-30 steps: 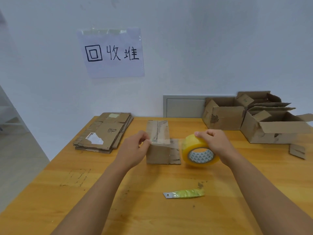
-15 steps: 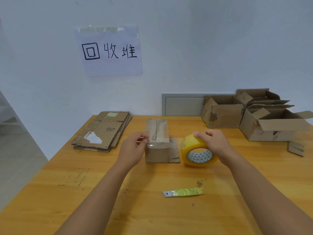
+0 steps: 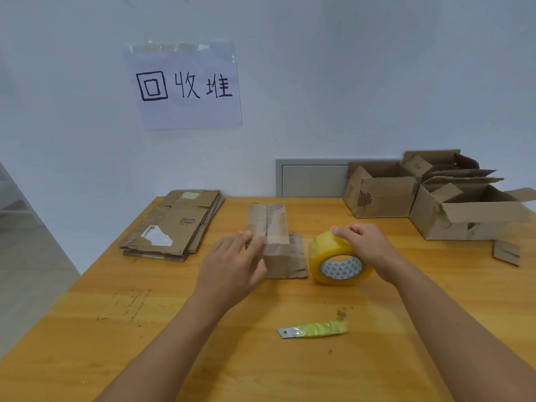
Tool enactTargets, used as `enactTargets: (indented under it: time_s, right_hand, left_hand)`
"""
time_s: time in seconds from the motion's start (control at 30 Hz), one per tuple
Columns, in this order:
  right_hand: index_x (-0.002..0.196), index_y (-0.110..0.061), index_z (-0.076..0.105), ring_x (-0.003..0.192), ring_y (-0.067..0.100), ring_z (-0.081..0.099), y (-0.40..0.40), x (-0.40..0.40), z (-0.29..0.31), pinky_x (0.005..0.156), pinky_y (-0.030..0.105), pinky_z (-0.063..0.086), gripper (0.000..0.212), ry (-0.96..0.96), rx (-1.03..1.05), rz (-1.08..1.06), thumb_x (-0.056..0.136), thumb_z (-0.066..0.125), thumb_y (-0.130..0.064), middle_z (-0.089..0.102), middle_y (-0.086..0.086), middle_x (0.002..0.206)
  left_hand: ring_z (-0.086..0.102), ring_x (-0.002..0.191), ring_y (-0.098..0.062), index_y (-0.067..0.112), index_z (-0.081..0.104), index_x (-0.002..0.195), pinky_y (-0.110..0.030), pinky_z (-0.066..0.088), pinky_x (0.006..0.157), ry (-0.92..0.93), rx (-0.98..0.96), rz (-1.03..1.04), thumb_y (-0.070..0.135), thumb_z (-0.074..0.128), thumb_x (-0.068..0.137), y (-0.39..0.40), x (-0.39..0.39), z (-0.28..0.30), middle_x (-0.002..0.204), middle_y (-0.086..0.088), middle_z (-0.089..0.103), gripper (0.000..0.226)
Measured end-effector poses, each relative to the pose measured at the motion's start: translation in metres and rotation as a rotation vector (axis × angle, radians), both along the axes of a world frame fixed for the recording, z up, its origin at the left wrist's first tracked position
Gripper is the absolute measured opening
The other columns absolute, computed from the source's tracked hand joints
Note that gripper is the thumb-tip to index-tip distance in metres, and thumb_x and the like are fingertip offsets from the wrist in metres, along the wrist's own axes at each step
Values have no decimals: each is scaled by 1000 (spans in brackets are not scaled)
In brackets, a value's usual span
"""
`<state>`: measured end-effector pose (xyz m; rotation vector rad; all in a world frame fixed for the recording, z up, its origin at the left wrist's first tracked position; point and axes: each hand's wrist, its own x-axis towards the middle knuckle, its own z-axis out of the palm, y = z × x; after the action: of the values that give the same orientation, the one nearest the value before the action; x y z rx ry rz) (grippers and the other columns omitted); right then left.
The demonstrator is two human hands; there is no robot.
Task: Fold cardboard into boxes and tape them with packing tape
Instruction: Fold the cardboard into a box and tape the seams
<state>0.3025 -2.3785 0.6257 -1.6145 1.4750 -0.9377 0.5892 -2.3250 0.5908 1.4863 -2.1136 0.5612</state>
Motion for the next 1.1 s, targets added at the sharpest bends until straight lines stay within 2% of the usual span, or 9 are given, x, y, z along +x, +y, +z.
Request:
enactTargets:
  time_s: [0.17, 0.27, 0.4, 0.53, 0.6, 0.73, 0.87, 1.0, 1.1]
  right_hand:
    - [118, -13, 60, 103, 20, 58, 0, -6, 1, 75, 30, 44, 73, 132, 27, 89, 77, 64, -73, 61, 0, 110]
    - [123, -26, 52, 99, 10, 55, 4, -11, 5, 75, 26, 49, 57, 179, 38, 167, 79, 71, -57, 54, -9, 112]
    - [134, -36, 42, 103, 6, 53, 4, -20, 0, 73, 22, 48, 71, 180, 5, 231, 75, 82, -46, 46, -14, 121]
    - [131, -36, 40, 99, 9, 56, 3, -24, -16, 73, 26, 48, 64, 169, -43, 146, 82, 80, -30, 52, -10, 115]
    - [127, -32, 43, 95, 14, 59, 3, -30, -31, 76, 32, 51, 55, 136, -32, 78, 85, 77, -23, 58, -6, 108]
    - [121, -30, 46, 94, 10, 61, 9, -34, -56, 70, 25, 49, 45, 64, 21, 32, 87, 75, -22, 63, -9, 106]
    - [114, -28, 53, 90, 18, 60, 12, -41, -56, 71, 34, 49, 31, 118, -49, -38, 89, 68, -18, 64, -4, 99]
    - [120, -23, 53, 95, 19, 49, 11, -69, -47, 75, 32, 38, 39, 261, -239, -279, 85, 68, -15, 49, 0, 107]
    - [129, -21, 49, 101, 23, 53, 13, -67, -56, 79, 33, 41, 50, 169, -163, -259, 85, 71, -14, 53, 3, 113]
  left_hand:
    - [50, 134, -32, 5, 62, 127, -45, 39, 110, -108, 37, 148, 38, 54, 85, 4, -21, -5, 136, -19, 59, 54]
    - [46, 137, -34, -3, 55, 134, -43, 37, 111, -116, 35, 157, 35, 63, 82, 2, -37, -3, 142, -22, 52, 65]
    - [50, 133, -27, 6, 49, 142, -37, 42, 108, -182, 53, 69, 33, 65, 85, -9, -51, 3, 143, -13, 53, 65]
    - [68, 100, -19, 16, 64, 119, -27, 56, 68, -178, 34, 66, 36, 75, 81, -17, -53, 7, 115, -3, 67, 44]
    - [68, 95, -19, 18, 65, 112, -26, 54, 61, -185, 26, 81, 37, 78, 78, -21, -52, 6, 110, -2, 68, 41]
    - [68, 98, -21, 18, 65, 107, -29, 55, 67, -167, 39, 114, 34, 80, 78, -25, -51, 3, 111, -3, 68, 37]
    - [66, 98, -22, 21, 62, 108, -30, 51, 64, -123, 81, 128, 36, 70, 88, -30, -46, 2, 115, -1, 67, 26]
    - [66, 99, -23, 23, 62, 111, -30, 49, 65, -92, 86, 132, 31, 66, 91, -33, -44, 4, 118, 0, 67, 21]
    - [65, 101, -24, 22, 62, 110, -33, 51, 71, -54, 115, 127, 34, 65, 92, -34, -48, 8, 119, -1, 67, 21]
